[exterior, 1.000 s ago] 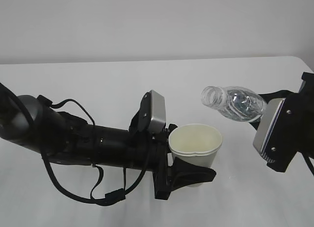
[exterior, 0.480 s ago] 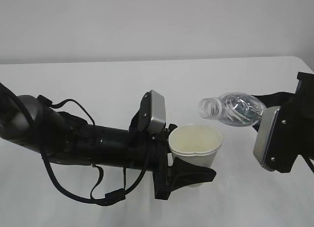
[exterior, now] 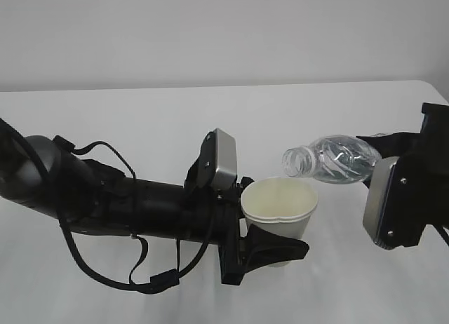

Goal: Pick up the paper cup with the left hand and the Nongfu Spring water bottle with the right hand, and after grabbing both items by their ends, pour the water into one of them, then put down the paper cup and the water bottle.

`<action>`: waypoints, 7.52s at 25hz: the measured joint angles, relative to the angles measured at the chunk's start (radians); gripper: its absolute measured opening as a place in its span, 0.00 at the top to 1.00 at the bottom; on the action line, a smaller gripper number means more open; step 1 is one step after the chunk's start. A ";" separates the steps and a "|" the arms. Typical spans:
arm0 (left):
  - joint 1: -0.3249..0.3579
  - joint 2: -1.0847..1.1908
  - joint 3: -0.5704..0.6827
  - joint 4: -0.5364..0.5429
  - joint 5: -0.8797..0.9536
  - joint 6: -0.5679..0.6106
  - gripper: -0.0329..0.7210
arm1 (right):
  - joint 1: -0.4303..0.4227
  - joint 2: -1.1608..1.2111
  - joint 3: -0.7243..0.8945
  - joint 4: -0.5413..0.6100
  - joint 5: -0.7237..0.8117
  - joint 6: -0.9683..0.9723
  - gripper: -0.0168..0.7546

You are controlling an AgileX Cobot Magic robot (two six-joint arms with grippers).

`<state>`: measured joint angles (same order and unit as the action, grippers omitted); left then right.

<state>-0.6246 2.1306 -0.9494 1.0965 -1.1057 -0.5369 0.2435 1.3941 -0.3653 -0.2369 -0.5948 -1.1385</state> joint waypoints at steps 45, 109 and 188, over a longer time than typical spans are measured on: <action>0.000 0.000 0.000 -0.008 0.000 0.000 0.33 | 0.000 0.000 0.000 0.022 -0.134 -0.192 0.56; 0.000 0.000 0.000 -0.008 0.000 -0.002 0.33 | 0.000 0.000 0.000 0.054 -0.157 -0.272 0.56; 0.000 0.016 0.000 -0.021 0.000 -0.003 0.33 | 0.000 0.000 0.000 0.054 -0.157 -0.303 0.56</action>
<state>-0.6246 2.1468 -0.9494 1.0751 -1.1057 -0.5398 0.2435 1.3941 -0.3653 -0.1829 -0.7522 -1.4414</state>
